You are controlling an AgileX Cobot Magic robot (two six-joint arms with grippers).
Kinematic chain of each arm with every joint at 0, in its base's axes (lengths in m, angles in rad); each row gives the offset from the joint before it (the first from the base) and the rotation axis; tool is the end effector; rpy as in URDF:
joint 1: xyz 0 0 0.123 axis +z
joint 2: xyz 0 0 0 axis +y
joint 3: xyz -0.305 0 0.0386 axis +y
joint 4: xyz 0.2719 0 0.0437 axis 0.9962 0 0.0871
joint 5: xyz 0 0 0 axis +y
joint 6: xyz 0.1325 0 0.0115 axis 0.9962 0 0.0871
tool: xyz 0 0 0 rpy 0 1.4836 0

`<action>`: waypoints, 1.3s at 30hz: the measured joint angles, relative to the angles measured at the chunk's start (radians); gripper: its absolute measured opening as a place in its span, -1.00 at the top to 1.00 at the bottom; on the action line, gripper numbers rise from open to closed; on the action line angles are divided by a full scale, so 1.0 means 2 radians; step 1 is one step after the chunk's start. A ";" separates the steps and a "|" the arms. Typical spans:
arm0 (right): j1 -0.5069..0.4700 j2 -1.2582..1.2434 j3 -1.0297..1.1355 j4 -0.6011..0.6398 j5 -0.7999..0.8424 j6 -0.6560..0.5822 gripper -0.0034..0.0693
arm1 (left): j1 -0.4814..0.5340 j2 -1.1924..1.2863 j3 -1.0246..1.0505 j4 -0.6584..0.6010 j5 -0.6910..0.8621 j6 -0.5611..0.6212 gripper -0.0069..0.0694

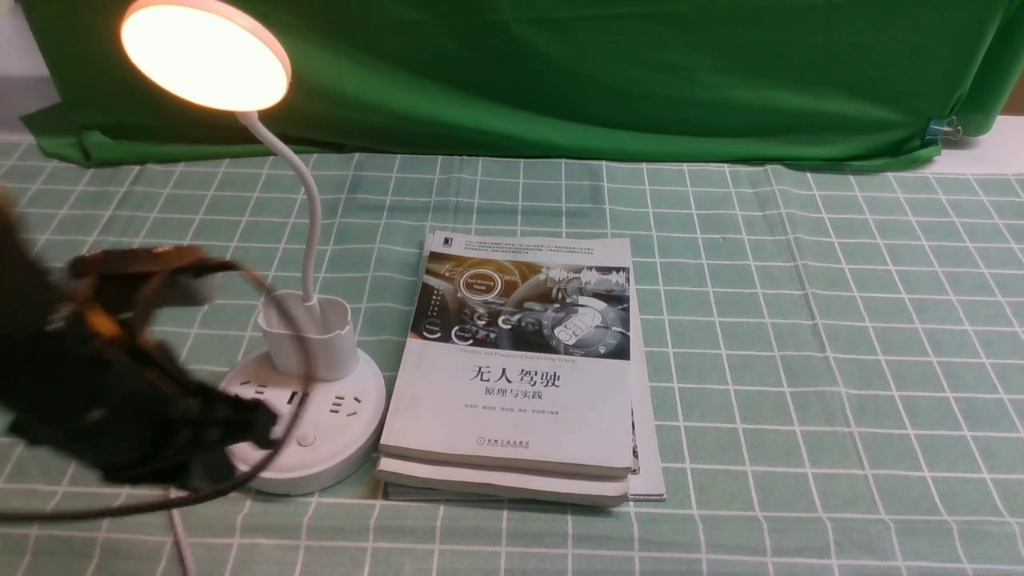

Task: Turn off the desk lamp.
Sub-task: Use the left arm to press the button switch on the lamp holder

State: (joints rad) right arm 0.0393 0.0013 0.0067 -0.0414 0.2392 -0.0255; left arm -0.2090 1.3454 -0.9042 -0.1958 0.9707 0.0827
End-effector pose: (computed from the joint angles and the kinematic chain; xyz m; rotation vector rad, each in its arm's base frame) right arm 0.0986 0.0026 0.1823 -0.0836 1.7287 -0.0280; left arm 0.2568 -0.0763 0.2253 0.2903 2.8805 -0.2763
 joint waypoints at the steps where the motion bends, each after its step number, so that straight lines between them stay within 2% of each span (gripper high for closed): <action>1: 0.000 0.000 0.000 0.000 0.000 0.000 0.24 | -0.019 0.017 -0.013 0.012 0.001 -0.007 0.81; 3: 0.000 0.000 0.000 0.000 0.000 0.000 0.24 | -0.042 0.040 -0.034 0.023 0.001 -0.011 0.81; 7: 0.000 0.000 0.000 0.000 0.000 0.000 0.24 | -0.055 0.081 -0.066 0.036 0.001 -0.015 0.81; 13: 0.000 0.000 0.000 0.000 0.000 0.000 0.24 | -0.055 0.140 -0.101 0.066 -0.001 -0.015 0.81; 24: 0.000 0.000 0.000 0.000 0.000 0.000 0.24 | -0.055 0.191 -0.109 0.074 -0.029 -0.014 0.81; 28: 0.000 0.000 0.000 0.000 0.000 0.000 0.24 | -0.055 0.212 -0.111 0.078 -0.047 0.008 0.81; 39: 0.000 0.000 0.000 0.000 0.000 0.000 0.24 | -0.055 0.213 -0.117 0.081 -0.043 0.010 0.81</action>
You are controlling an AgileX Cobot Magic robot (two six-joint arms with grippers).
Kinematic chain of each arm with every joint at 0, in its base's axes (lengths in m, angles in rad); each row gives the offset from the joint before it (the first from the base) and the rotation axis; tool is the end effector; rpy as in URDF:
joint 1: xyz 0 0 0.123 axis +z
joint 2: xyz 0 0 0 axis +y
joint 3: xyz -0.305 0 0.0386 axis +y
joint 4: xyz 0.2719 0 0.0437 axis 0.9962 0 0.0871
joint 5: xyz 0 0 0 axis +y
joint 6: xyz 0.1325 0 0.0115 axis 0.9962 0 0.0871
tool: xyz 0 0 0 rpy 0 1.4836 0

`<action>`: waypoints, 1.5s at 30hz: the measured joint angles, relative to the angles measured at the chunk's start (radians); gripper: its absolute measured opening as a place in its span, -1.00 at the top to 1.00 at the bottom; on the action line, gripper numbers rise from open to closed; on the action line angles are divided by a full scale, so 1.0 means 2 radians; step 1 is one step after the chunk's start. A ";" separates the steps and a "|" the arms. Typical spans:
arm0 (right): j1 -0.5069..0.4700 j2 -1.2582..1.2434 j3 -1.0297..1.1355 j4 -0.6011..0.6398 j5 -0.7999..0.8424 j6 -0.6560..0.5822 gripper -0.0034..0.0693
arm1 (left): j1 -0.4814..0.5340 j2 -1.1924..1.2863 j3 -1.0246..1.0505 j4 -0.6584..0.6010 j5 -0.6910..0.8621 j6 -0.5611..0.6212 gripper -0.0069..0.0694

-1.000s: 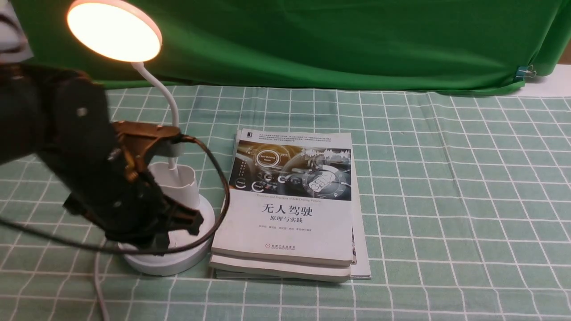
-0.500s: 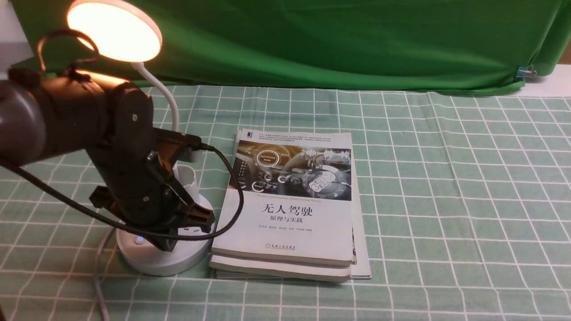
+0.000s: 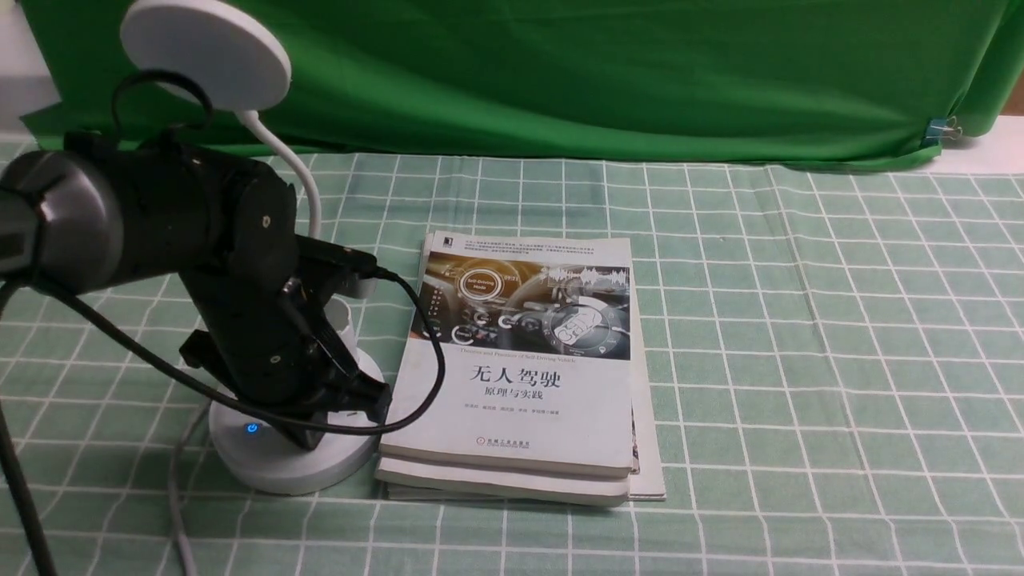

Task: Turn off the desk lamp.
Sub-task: Use the left arm to press the button switch on the lamp holder

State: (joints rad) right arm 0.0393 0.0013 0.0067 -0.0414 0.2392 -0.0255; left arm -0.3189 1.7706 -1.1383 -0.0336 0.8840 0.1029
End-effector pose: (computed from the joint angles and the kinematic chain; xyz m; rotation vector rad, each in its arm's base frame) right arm 0.0986 0.0026 0.1823 -0.0836 1.7287 -0.0280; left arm 0.3429 -0.1169 0.1572 0.6001 2.9425 -0.0640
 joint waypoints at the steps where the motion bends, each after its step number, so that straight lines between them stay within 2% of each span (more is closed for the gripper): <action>1: 0.000 0.000 0.000 0.000 0.000 0.000 0.24 | 0.000 -0.007 0.002 0.000 -0.001 0.000 0.81; 9: 0.000 0.000 0.000 0.000 0.000 0.000 0.24 | 0.000 -0.054 0.004 0.000 -0.001 -0.002 0.81; 30: 0.000 0.000 0.000 0.000 0.000 0.000 0.24 | 0.000 0.006 -0.001 0.006 0.000 -0.003 0.81; 45: 0.000 0.000 0.000 0.000 0.000 0.000 0.24 | 0.000 -0.065 0.005 0.004 0.017 -0.002 0.81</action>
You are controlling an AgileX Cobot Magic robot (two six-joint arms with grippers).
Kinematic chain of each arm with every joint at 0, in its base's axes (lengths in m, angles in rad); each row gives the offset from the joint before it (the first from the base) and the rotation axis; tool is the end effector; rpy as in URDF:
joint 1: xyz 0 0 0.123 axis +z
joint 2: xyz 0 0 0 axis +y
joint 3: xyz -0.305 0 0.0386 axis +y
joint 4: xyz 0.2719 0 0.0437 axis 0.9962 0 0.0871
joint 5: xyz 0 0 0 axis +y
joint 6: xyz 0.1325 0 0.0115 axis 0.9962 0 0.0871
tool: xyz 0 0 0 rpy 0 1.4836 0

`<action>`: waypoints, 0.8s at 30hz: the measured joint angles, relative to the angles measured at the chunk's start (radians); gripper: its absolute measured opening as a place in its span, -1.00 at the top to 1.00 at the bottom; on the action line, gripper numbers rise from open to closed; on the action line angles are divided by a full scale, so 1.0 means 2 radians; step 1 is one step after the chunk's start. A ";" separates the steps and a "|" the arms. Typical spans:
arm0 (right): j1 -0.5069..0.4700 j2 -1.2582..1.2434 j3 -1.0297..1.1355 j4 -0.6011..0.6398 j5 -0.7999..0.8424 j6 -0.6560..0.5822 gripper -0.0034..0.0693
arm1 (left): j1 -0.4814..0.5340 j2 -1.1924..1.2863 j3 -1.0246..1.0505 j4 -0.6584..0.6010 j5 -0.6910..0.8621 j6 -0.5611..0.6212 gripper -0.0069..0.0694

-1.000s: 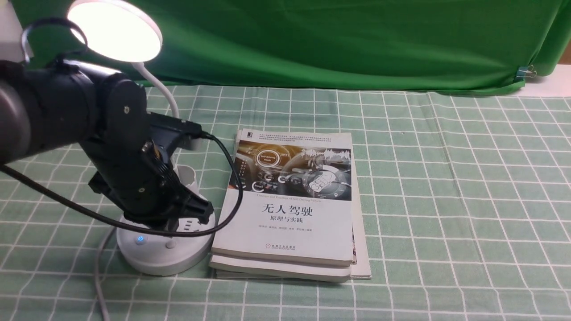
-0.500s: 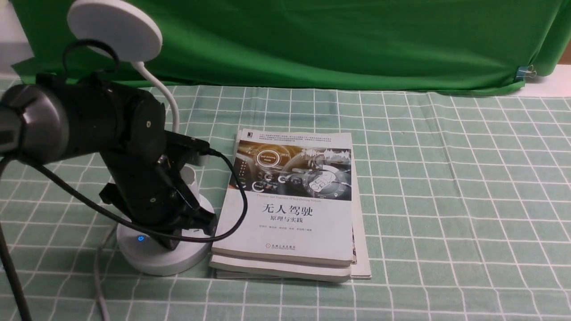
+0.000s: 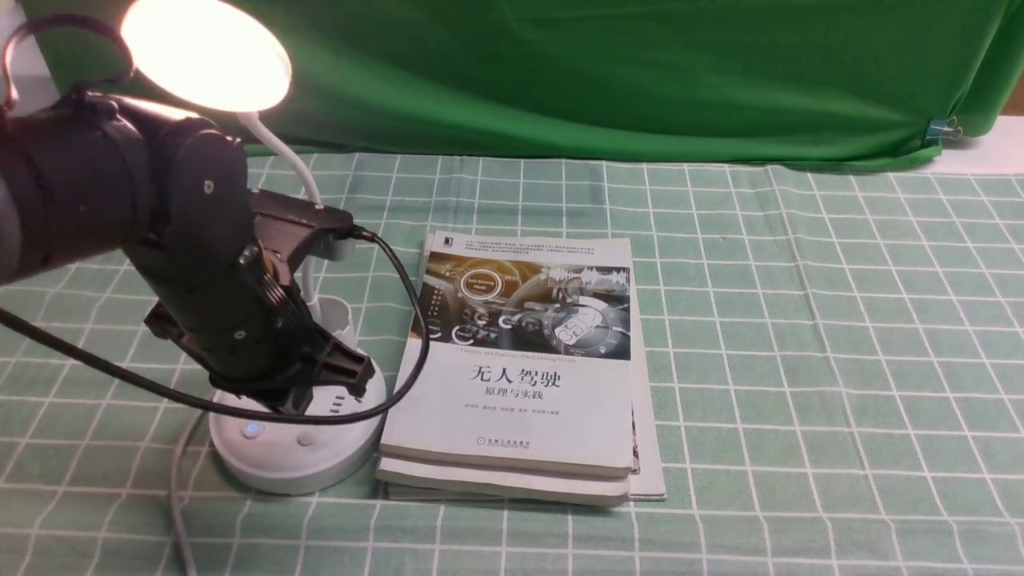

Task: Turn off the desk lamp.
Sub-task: Use the left arm to press the button switch on the lamp holder

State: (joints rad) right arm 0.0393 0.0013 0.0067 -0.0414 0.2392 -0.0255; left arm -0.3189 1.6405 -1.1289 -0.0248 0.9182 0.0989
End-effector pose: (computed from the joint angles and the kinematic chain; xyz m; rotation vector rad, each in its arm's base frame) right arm 0.0986 0.0026 0.1823 -0.0836 1.7287 -0.0280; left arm 0.3299 -0.1117 0.2000 0.5865 2.8568 -0.0677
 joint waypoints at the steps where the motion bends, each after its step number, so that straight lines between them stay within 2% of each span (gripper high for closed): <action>1: 0.000 0.000 0.000 0.000 0.000 0.000 0.24 | 0.000 0.005 0.000 -0.003 0.000 0.000 0.81; 15: 0.000 0.000 0.000 0.000 0.000 0.000 0.24 | 0.000 0.067 -0.003 -0.002 0.000 0.000 0.81; 24: 0.000 0.000 0.000 0.000 0.000 0.000 0.24 | 0.000 -0.010 0.000 -0.003 0.013 -0.001 0.81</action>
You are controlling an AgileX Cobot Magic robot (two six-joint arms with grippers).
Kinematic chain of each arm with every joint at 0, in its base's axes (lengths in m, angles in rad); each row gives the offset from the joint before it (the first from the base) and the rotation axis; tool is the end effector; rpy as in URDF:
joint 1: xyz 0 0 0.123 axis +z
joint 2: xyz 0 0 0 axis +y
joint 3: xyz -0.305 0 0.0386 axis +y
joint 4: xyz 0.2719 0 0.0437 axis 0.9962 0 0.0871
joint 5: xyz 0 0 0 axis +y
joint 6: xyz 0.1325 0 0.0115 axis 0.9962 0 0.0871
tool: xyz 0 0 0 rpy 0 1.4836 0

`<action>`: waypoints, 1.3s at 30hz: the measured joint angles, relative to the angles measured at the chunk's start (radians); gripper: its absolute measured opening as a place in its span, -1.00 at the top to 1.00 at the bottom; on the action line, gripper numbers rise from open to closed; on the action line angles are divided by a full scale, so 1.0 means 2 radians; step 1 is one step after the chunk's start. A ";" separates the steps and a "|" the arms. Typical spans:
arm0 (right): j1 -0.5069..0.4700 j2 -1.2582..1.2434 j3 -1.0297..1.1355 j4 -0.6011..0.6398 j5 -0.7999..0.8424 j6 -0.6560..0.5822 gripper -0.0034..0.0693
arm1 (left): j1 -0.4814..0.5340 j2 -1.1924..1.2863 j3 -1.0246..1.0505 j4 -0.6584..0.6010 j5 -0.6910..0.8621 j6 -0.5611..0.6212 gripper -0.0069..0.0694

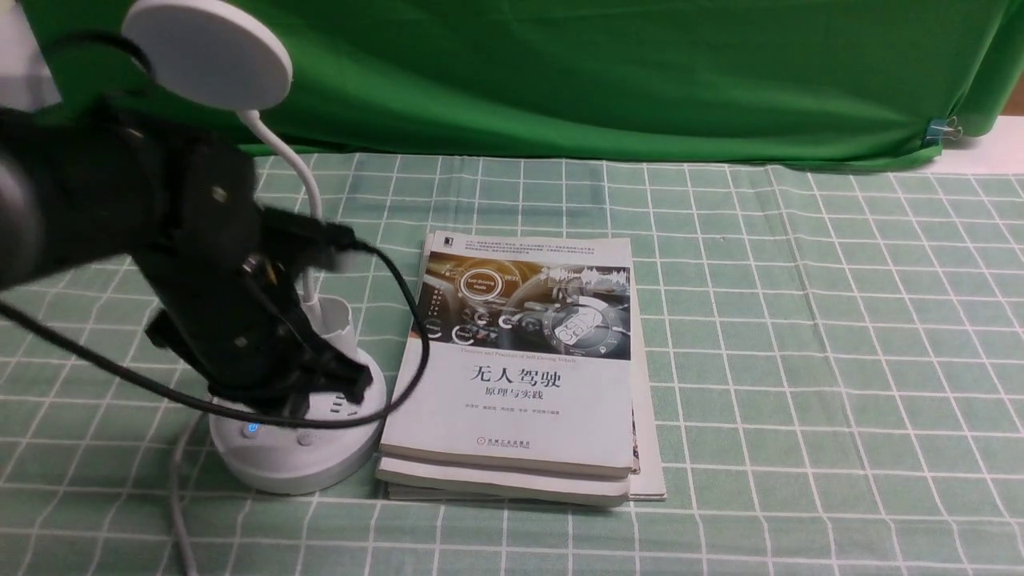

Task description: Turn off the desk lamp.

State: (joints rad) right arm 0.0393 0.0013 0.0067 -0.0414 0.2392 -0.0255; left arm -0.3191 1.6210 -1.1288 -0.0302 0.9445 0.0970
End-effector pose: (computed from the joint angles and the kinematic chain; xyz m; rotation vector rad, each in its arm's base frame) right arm 0.0986 0.0026 0.1823 -0.0836 1.7287 -0.0280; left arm 0.3249 -0.1108 0.2060 0.5824 2.8651 -0.0744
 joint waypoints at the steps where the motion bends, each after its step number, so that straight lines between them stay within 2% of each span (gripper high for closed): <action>1: 0.000 0.000 0.000 0.000 0.000 0.000 0.24 | 0.000 -0.025 0.000 -0.006 0.004 0.000 0.81; 8: 0.000 0.000 0.000 0.000 0.000 0.000 0.24 | 0.000 -0.170 0.023 -0.027 -0.012 0.000 0.81; 12: 0.000 0.000 0.000 0.000 0.000 0.000 0.24 | 0.000 -0.277 0.091 -0.028 -0.076 0.000 0.81; 14: 0.000 0.000 0.000 0.000 0.000 0.000 0.24 | 0.000 -0.367 0.166 -0.028 -0.142 0.000 0.81; 16: 0.000 0.000 0.000 0.000 0.000 0.000 0.24 | 0.000 -0.407 0.203 -0.029 -0.172 -0.003 0.81; 20: 0.000 0.000 0.000 0.000 0.000 0.000 0.24 | 0.000 -0.514 0.301 -0.029 -0.253 -0.039 0.81; 29: 0.000 0.000 0.000 0.000 0.000 0.000 0.24 | 0.000 -0.610 0.418 -0.029 -0.373 -0.052 0.81; 39: 0.000 0.000 0.000 0.000 0.000 0.000 0.24 | 0.000 -0.614 0.441 -0.029 -0.383 -0.052 0.81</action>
State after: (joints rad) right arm 0.0393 0.0013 0.0067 -0.0414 0.2392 -0.0255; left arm -0.3191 0.3937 -0.2472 -0.0873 0.1793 -0.0075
